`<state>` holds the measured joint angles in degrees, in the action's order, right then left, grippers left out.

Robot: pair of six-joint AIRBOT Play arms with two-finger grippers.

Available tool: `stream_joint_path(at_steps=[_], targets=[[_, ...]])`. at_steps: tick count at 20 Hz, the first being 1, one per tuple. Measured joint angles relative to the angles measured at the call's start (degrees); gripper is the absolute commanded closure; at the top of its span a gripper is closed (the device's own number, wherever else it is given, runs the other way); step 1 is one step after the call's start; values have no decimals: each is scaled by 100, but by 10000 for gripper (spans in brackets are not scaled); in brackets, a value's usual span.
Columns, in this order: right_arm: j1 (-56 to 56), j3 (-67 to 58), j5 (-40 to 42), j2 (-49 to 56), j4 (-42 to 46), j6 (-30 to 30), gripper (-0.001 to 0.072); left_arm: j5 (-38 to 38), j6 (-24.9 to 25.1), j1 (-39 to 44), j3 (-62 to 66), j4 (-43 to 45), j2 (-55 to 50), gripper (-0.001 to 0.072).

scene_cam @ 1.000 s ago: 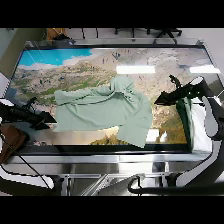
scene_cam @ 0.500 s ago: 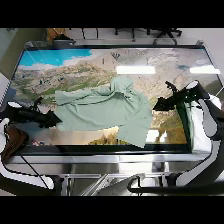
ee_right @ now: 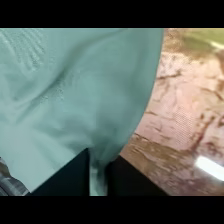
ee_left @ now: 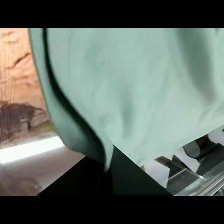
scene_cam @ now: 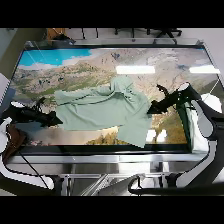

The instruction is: Fold the shirts.

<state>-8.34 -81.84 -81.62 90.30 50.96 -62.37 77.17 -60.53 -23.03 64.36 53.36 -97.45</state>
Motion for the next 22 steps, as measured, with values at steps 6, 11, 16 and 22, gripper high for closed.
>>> stream_joint_path(at_steps=[6,11,16,22], targets=[[28,-109,-20,-415,-1058,326,696,264,107,-90,92,-378,1032,688],[-210,-826,505,-2256,-2677,1412,696,789,258,-769,1128,-2496,2590,688],[-302,-1261,2142,-4599,-3150,2389,696,516,452,-1965,2470,-5678,4100,688],[-319,-1353,3779,-6129,-2247,2750,695,57,155,-2590,3530,-6529,4723,688]])
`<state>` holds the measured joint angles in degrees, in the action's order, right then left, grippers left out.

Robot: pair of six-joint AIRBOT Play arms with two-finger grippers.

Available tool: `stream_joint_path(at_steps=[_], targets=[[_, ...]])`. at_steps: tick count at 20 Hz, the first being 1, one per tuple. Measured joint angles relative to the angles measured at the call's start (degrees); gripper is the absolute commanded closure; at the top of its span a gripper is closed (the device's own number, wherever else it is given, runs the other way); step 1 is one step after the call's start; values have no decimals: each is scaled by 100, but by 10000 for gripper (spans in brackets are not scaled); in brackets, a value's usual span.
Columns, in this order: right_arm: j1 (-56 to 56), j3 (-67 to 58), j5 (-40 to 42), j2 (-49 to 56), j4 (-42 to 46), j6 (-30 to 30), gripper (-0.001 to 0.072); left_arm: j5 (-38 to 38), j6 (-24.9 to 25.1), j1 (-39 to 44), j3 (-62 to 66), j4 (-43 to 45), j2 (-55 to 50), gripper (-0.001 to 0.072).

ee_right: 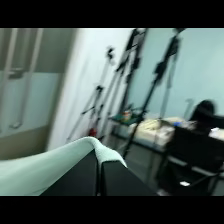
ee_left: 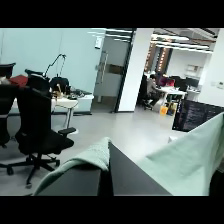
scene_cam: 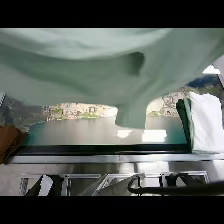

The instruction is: Fold the shirts.

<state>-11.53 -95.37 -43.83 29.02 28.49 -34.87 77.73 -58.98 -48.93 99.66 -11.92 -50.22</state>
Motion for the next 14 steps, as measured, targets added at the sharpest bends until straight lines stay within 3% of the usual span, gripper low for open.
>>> stream_joint_path(at_steps=[4,7,14], targets=[[0,-4,22,251,776,-520,696,197,-363,761,-103,1290,-293,688],[4,28,-533,1029,1185,-1091,697,205,-398,1681,-713,2321,-767,687],[22,590,-1346,3786,1462,-1615,697,-887,-66,3445,-2201,4441,-2992,687]])
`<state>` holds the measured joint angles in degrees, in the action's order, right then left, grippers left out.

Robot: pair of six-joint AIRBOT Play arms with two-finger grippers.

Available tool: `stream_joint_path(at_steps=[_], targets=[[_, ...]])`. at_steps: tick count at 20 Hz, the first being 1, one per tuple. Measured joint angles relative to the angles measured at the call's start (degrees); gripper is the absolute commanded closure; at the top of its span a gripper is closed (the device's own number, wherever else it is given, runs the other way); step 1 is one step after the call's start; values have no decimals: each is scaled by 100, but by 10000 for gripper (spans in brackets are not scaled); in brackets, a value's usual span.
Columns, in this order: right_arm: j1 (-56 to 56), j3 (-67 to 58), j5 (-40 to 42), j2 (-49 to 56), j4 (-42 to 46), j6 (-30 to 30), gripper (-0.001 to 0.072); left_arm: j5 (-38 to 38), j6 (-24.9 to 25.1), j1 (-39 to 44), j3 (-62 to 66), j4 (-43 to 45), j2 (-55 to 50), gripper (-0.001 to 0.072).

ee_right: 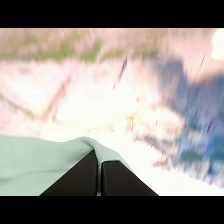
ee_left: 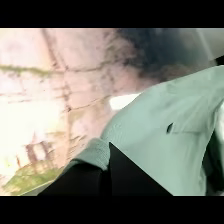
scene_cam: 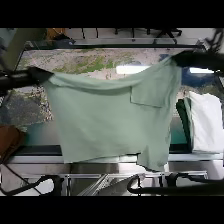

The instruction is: Fold the shirts.

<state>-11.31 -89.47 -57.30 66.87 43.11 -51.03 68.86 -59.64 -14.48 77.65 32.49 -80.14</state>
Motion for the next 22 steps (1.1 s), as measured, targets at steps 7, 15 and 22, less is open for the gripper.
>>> stream_joint_path(at_steps=[7,15,22], targets=[[-37,-466,627,2197,-72,-61,697,-437,-146,162,1158,879,-2396,688],[-334,-1113,-186,2715,232,-81,697,391,-758,286,2358,1838,-3176,688],[-354,-1154,-693,3029,494,-131,618,175,-876,428,2033,2155,-3241,684]])
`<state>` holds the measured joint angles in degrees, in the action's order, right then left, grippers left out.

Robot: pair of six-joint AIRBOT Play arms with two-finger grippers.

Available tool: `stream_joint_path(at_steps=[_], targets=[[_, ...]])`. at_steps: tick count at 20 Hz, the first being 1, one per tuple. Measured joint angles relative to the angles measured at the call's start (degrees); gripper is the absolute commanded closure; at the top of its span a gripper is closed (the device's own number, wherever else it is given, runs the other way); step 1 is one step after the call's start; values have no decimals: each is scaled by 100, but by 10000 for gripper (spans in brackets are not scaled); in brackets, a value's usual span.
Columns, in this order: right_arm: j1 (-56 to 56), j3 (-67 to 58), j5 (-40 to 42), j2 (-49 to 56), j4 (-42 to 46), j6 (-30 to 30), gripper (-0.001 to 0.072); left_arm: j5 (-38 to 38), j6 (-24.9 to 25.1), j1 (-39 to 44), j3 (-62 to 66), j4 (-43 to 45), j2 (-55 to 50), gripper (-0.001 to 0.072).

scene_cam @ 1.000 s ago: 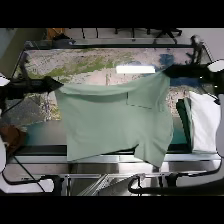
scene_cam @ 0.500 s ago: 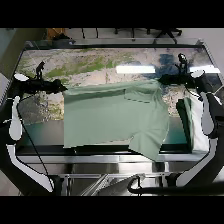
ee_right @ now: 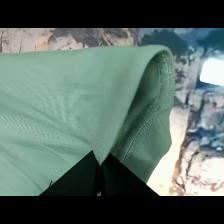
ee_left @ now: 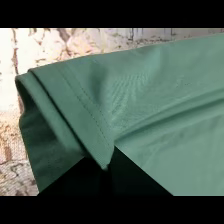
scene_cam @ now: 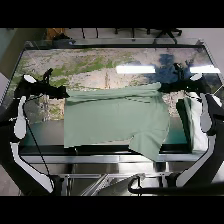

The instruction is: Fold the shirts.

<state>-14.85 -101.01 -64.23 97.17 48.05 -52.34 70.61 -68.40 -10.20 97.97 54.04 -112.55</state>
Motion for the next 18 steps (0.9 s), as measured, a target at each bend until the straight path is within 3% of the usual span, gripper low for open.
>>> stream_joint_path(at_steps=[1,2,4,12,18], targets=[[2,0,-13,22,11,-17,415,-26,0,4,-22,7,-4,683],[0,-2,-24,37,35,-33,387,-48,0,7,-37,24,-7,659],[-2,-2,-46,37,61,-197,387,-35,-4,7,-20,50,-11,53],[-245,-4,-562,-1040,737,-1003,392,1478,-629,-186,831,35,136,41],[-800,844,-1357,-2210,894,-1241,426,1784,-667,-621,-1193,44,1414,41]])
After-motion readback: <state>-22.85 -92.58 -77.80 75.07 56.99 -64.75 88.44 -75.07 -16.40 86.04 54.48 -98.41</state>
